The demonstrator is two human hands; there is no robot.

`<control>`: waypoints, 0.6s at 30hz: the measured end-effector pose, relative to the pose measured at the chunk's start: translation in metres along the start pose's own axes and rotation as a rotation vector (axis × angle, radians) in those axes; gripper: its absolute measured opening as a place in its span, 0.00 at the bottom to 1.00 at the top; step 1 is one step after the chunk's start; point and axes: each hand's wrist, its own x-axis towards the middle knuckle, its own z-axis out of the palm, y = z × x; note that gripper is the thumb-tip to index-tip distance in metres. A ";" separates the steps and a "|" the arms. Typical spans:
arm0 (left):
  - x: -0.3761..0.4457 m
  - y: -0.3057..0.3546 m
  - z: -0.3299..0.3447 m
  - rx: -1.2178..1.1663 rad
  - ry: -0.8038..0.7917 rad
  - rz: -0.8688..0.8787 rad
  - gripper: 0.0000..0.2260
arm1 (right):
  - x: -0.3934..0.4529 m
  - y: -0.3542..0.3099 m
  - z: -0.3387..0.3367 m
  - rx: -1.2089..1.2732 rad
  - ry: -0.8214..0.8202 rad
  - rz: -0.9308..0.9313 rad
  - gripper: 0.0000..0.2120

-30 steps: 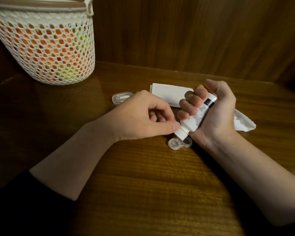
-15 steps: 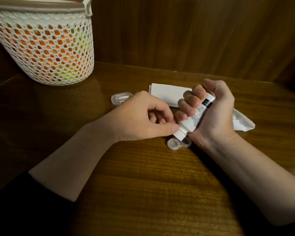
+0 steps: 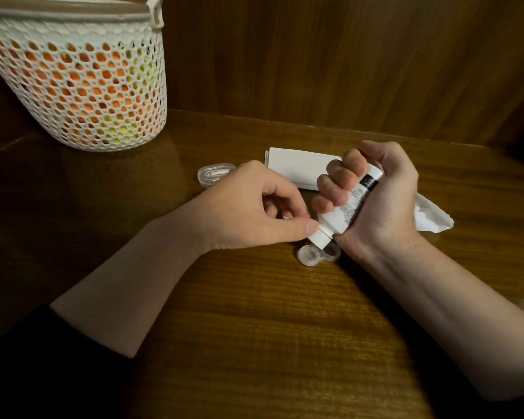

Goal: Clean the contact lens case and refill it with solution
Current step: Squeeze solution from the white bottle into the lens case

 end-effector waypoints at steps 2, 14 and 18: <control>0.000 0.000 0.000 -0.005 -0.006 -0.004 0.02 | 0.000 0.000 0.000 0.000 0.001 0.001 0.20; -0.001 0.002 -0.001 0.004 -0.006 -0.007 0.02 | 0.000 0.000 0.001 0.005 0.006 0.005 0.18; 0.000 0.002 -0.001 0.004 -0.007 -0.008 0.01 | 0.000 0.000 0.001 0.004 0.000 0.005 0.18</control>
